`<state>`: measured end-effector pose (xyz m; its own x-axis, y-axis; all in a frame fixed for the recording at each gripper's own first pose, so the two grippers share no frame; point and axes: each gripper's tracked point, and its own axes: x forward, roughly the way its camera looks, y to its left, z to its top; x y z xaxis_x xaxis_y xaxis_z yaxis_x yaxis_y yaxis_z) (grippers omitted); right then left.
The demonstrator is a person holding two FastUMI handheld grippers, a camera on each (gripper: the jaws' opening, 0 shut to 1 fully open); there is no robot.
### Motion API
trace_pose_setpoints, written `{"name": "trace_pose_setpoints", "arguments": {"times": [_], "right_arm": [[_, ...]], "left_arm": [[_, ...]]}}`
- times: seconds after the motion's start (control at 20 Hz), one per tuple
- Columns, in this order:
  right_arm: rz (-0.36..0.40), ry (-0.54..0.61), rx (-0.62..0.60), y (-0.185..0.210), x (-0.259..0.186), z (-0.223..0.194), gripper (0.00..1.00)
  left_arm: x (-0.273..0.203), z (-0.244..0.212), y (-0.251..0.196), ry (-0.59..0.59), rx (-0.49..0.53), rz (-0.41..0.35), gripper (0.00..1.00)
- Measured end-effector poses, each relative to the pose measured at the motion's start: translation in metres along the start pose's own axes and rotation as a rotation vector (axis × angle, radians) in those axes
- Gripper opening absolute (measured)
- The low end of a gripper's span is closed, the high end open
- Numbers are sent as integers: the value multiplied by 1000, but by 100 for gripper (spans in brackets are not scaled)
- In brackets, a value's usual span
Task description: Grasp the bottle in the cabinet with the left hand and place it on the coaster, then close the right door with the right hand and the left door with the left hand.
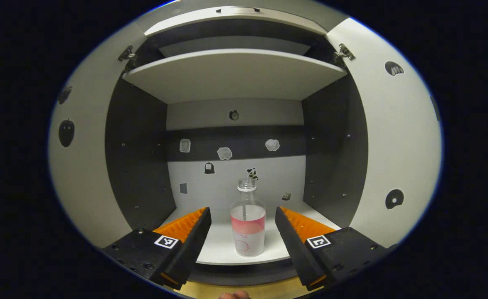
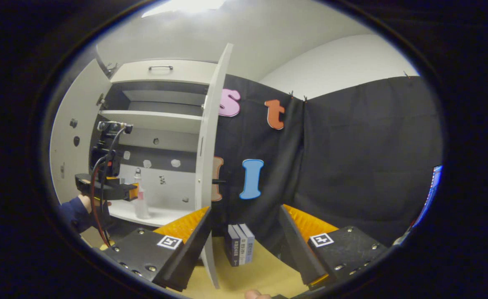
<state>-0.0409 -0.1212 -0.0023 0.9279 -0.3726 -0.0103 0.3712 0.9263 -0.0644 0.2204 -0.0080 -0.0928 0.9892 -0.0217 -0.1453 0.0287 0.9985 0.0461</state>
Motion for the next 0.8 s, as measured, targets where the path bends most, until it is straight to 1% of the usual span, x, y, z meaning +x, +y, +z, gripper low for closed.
{"name": "trace_pose_setpoints", "arguments": {"times": [0.05,0.2,0.25,0.3,0.45,0.5,0.55,0.6,0.65,0.75,0.8], "right_arm": [[-21,9,-3,-5,0,-2,94],[-64,38,-15,-16,0,-10,99],[-75,47,-21,-20,0,-13,99],[-84,55,-27,-23,-1,-14,96],[-100,75,-34,-32,-2,-19,96],[-103,82,-33,-34,-2,-20,96],[-104,88,-30,-36,-3,-22,96],[-105,92,-28,-37,-2,-23,96],[-103,91,-24,-37,-3,-23,96],[-91,85,-17,-35,-2,-22,96],[-82,83,-15,-33,-2,-21,96]], "left_arm": [[10,-4,0,10,2,1,96],[36,-13,-3,28,-2,8,96],[42,-16,-4,39,-4,9,96],[48,-18,-4,45,-5,12,96],[58,-25,-2,69,-5,32,95],[59,-28,-2,79,-5,39,90],[61,-28,-1,68,-6,42,77],[59,-27,-1,71,-12,41,78],[59,-29,-1,79,-17,47,76],[58,-28,-3,81,-25,30,75],[54,-26,-3,80,-34,23,77]]}}
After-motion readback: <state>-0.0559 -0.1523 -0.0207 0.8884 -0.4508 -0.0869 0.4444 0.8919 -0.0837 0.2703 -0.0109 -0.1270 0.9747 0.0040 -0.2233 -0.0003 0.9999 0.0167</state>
